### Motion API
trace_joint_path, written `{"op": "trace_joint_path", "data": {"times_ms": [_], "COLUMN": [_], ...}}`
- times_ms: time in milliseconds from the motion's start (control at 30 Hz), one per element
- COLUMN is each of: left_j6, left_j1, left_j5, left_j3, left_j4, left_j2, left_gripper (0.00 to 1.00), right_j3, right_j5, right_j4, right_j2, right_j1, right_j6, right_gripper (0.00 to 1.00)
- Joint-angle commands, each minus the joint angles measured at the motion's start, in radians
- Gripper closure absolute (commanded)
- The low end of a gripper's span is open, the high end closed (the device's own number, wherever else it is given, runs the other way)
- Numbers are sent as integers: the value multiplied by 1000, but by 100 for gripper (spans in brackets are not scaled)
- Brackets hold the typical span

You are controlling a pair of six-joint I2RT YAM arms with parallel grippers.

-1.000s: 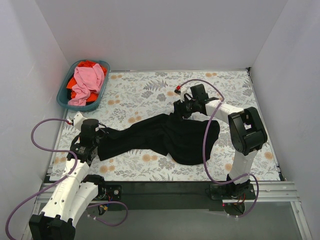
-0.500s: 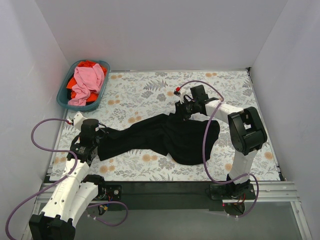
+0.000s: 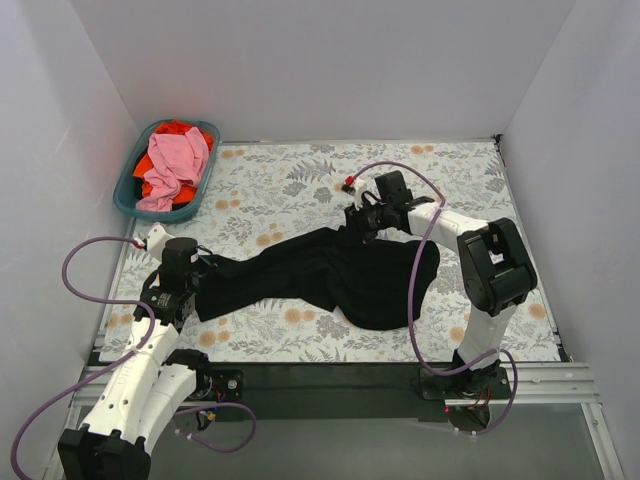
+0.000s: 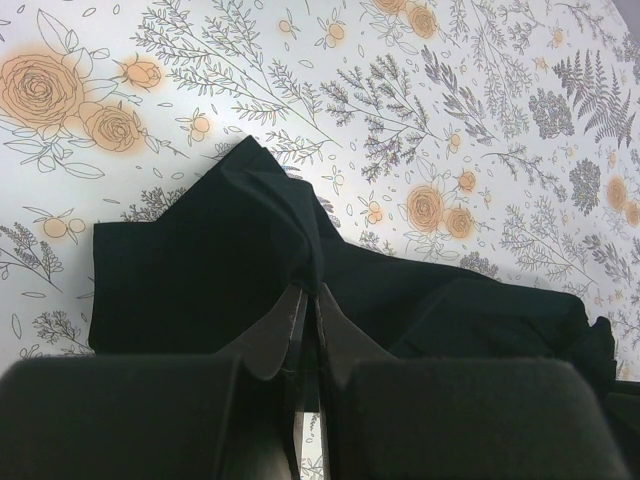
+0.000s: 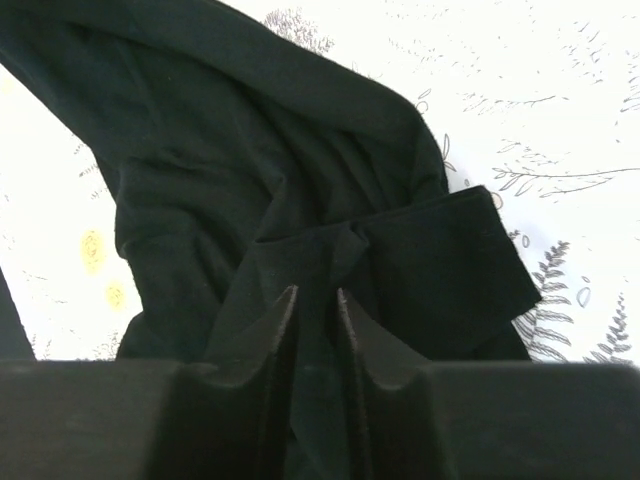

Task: Fold and stack the t-shirts
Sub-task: Flatten the tshirt out

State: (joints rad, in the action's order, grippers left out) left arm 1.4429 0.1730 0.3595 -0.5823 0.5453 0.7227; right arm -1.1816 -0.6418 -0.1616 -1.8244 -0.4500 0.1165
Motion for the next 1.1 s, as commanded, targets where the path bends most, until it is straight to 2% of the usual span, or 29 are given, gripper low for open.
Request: {"op": "trace_joint_path", "data": {"times_ms": [0,33,100,300,367,533,767,867,967,1000,1067], "left_j6": [-12,-12,-13,-13,-13,-13,-13,-13,-13,-13,-9], "left_j1": [-1,-1,-1,-1,-1,-1,-1,-1,-1,-1,-1], "left_j5": [15,16,16,15,15,15,15,13,15,10,4], "left_j3": [6,6,6,4,6,6,6,6,7,7,7], "left_j4": [-8,-11,-11,-11,-8,-11,-10,-10,-11,-10,-11], "left_j2": [-11,-12,-12,-12,-12,-14,-16,-14,-12,-12,-8], "left_gripper": [100,100,100,100,100,100,100,100,100,100,100], "right_j3": [-13,-15,-18,-29,-33,-38,-65,-75,-75,-76,-73], "right_j5": [13,17,25,79,97,143,100,82,82,93,111], "right_j4": [-1,0,2,-1,0,4,4,4,5,5,4], "right_j2": [-27,-36,-44,-56,-59,-58,-72,-82,-82,-75,-62], "right_j1": [-10,-10,-10,-10,-10,-9,-9,-9,-9,-9,-9], "right_j6": [17,18,20,29,26,18,14,12,11,11,11], "right_gripper": [70,65,63,60,53,52,56,61,74,83,92]}}
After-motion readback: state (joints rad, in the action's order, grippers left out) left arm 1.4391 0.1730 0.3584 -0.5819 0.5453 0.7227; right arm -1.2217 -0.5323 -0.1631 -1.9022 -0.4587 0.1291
